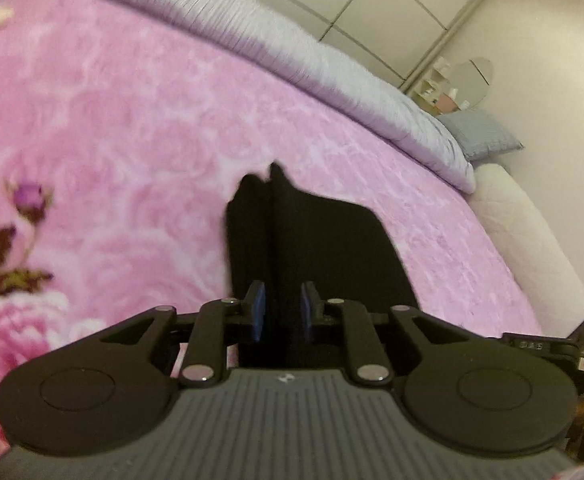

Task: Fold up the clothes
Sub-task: 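Fold the lifted end over the garment and press it down with both tools, then open both tools and withdraw from the folded black bundle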

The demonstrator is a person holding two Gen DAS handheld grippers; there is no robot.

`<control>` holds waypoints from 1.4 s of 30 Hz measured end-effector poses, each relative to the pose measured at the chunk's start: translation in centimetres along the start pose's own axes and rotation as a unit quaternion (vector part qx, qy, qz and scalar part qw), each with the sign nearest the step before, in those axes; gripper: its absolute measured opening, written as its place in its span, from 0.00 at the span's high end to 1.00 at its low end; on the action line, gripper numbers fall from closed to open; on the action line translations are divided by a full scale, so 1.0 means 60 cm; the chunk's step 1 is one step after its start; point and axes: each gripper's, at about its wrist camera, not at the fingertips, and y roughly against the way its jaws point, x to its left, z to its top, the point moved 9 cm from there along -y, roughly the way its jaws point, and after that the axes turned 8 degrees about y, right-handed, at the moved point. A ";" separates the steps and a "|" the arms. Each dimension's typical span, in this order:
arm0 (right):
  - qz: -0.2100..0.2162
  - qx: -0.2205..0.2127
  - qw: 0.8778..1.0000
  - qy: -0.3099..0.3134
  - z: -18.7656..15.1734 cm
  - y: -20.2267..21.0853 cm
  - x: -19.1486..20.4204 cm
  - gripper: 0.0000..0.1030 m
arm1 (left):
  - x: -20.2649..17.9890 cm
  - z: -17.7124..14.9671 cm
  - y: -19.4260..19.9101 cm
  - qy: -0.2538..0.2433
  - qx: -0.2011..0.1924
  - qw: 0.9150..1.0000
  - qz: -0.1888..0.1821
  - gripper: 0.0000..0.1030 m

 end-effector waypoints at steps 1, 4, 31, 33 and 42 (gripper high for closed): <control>0.002 0.000 1.000 -0.001 -0.006 0.003 0.000 0.72 | -0.016 -0.010 0.000 -0.014 0.008 1.000 -0.009 0.86; -0.002 -0.008 1.000 0.012 -0.022 0.008 0.006 0.72 | -0.027 -0.042 -0.021 -0.036 0.027 0.999 0.001 0.85; -0.095 0.017 0.982 0.165 -0.051 -0.008 0.047 0.59 | -0.049 -0.093 -0.041 -0.112 0.055 0.982 0.143 0.79; -0.089 -0.001 0.986 0.144 -0.051 0.012 0.049 0.59 | -0.060 -0.098 -0.028 -0.118 0.054 0.981 0.146 0.73; -0.124 0.010 0.983 0.136 -0.096 0.062 0.066 0.42 | -0.084 -0.141 0.005 -0.153 0.060 0.970 0.182 0.66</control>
